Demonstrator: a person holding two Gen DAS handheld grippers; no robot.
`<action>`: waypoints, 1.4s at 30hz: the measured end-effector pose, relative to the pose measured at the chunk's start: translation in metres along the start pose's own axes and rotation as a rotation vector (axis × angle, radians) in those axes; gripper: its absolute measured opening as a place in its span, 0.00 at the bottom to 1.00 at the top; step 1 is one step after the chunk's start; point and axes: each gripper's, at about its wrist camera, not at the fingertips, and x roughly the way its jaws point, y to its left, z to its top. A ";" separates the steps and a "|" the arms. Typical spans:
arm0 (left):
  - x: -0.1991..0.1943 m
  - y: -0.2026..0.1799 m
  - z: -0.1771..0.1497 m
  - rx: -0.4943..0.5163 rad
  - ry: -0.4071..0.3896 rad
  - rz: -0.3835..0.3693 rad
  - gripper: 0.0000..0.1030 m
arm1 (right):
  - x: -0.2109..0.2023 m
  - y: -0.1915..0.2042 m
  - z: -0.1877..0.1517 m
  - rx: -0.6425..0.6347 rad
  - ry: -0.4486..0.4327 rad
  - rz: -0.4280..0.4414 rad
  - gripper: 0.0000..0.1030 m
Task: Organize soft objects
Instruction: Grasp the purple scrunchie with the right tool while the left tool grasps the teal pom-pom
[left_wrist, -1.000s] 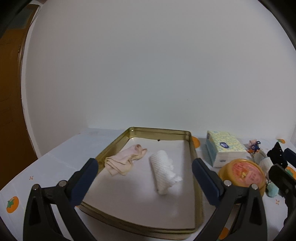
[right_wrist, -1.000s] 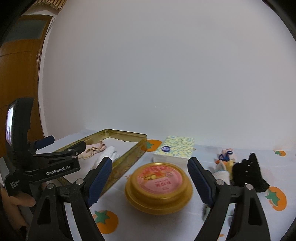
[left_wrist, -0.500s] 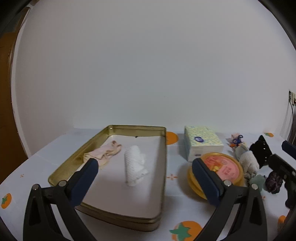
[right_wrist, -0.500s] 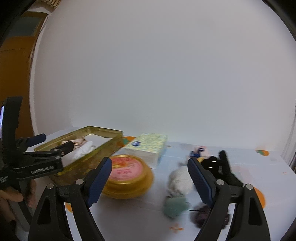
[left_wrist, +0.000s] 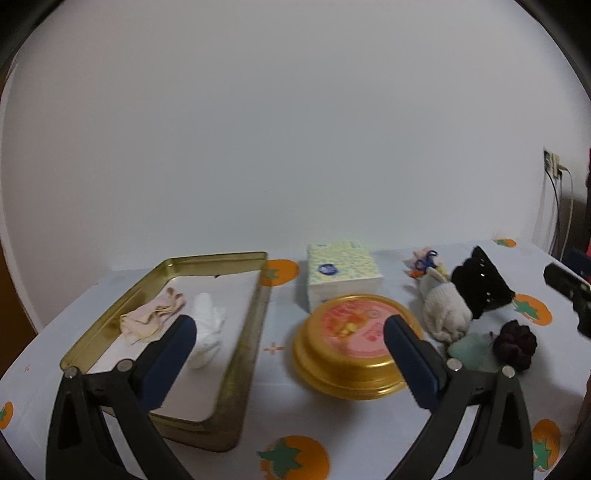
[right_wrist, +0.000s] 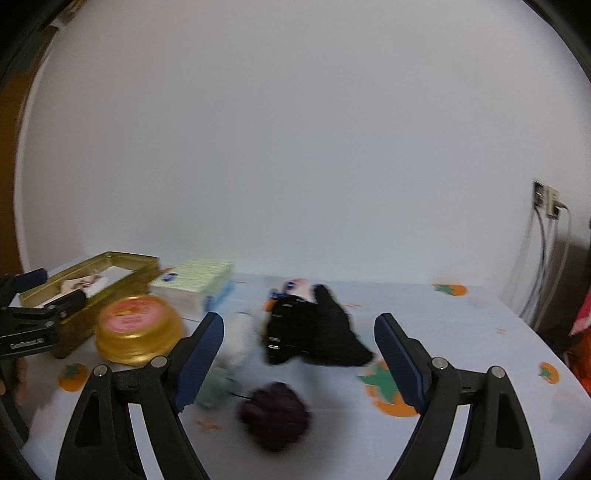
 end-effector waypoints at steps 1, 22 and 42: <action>0.000 -0.004 0.000 0.006 0.002 -0.006 1.00 | 0.000 -0.007 0.000 0.004 0.005 -0.009 0.83; -0.001 -0.081 0.001 0.221 0.053 -0.141 1.00 | 0.079 0.017 -0.029 -0.167 0.470 0.241 0.38; 0.008 -0.117 -0.001 0.188 0.166 -0.344 0.94 | 0.047 -0.027 -0.016 0.042 0.301 0.249 0.15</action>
